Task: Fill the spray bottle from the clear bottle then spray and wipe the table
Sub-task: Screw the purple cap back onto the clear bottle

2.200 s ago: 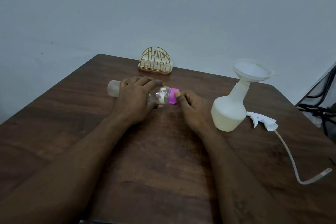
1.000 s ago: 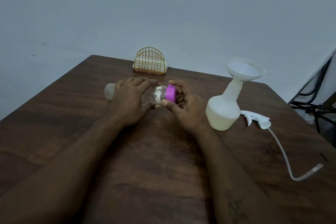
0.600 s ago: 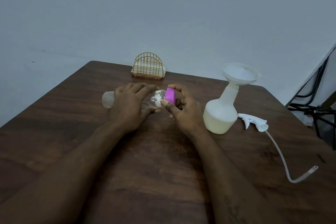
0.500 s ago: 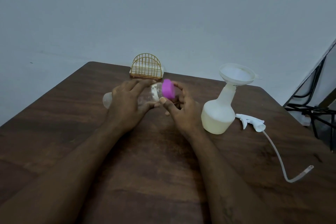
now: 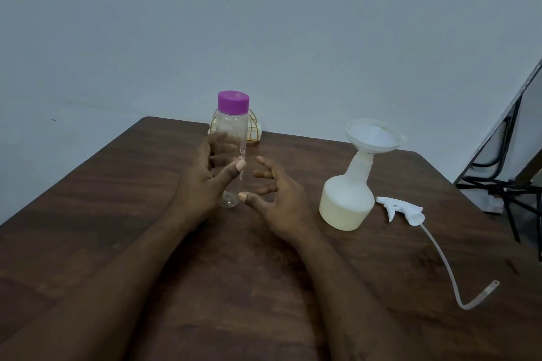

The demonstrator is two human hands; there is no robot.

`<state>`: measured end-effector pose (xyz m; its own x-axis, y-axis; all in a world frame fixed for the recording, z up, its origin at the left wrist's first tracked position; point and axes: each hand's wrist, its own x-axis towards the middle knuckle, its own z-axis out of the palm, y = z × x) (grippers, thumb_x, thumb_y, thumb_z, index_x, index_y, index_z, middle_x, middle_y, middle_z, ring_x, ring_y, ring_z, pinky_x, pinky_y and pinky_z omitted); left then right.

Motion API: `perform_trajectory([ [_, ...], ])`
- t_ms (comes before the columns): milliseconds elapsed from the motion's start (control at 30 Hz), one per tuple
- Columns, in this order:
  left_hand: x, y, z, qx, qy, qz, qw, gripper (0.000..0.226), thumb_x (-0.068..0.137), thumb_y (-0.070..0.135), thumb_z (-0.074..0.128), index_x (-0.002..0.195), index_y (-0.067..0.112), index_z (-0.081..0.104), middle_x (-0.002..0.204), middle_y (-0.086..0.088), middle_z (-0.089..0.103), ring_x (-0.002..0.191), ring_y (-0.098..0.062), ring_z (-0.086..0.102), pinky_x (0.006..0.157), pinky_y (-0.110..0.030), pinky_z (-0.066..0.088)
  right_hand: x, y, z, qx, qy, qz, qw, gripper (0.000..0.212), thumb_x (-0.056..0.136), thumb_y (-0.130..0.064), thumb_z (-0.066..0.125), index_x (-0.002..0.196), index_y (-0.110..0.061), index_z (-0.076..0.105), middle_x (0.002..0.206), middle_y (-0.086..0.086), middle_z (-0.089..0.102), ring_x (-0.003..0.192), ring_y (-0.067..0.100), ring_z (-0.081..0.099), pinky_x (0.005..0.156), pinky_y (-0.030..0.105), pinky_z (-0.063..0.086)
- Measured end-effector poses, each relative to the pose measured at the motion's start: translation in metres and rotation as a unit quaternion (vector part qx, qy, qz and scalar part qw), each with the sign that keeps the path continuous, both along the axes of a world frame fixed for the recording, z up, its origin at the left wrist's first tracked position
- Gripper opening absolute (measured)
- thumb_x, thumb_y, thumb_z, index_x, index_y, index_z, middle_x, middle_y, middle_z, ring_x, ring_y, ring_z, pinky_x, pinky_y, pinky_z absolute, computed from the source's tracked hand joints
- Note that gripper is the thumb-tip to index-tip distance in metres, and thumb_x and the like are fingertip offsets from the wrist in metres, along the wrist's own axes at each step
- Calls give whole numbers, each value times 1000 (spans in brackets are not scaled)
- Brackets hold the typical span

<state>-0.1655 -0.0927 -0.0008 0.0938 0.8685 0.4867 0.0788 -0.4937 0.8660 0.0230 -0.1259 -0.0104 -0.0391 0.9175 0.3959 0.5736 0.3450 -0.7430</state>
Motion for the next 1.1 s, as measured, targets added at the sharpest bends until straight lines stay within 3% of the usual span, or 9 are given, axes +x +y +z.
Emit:
perform_trajectory([
  [167,-2,3,-11,-34,65,21,997,55,84,40,83,131,39,55,121,13,69,111,-3,67,83,-23,59,0,6,-6,-1,-29,-8,1000,68,87,-36,84,146,-42,51,124,-18,70,90,-12,67,72,9,49],
  [433,9,-5,-14,-29,160,111,980,66,78,47,86,134,28,58,120,17,66,103,2,63,89,-26,55,5,0,-7,-9,-33,-105,994,31,90,-30,79,117,-35,65,89,-16,67,79,-2,64,65,14,45],
  [633,12,-18,-14,-27,217,80,972,63,73,63,81,127,41,58,108,24,67,98,8,63,75,-13,47,8,-21,-5,-16,-16,-159,987,14,93,-34,76,97,-37,64,80,-15,65,77,-1,62,62,15,42],
  [833,16,-28,-11,-48,219,91,970,88,64,84,70,137,38,53,116,19,67,101,-1,65,78,-19,49,24,-56,-5,-8,-24,-182,983,15,92,-32,76,85,-38,64,72,-17,67,72,-3,64,57,11,43],
  [967,22,-41,-10,-65,187,142,970,104,64,77,80,147,30,40,139,2,59,118,-17,61,97,-42,54,47,-79,-5,17,5,-209,978,14,91,-27,77,80,-31,69,68,-17,67,73,-1,65,59,10,45],
  [1033,24,-51,-10,-20,166,222,961,94,65,71,83,136,24,42,130,-2,54,114,-23,58,90,-48,55,58,-86,-6,20,26,-227,973,13,91,-27,77,80,-29,70,68,-15,69,68,3,67,62,19,51],
  [1100,29,-67,-8,62,147,270,950,72,71,66,80,117,25,43,109,3,50,93,-19,56,73,-43,54,68,-92,-5,22,51,-241,969,12,91,-24,77,81,-26,71,68,-11,72,66,6,69,66,31,57],
])
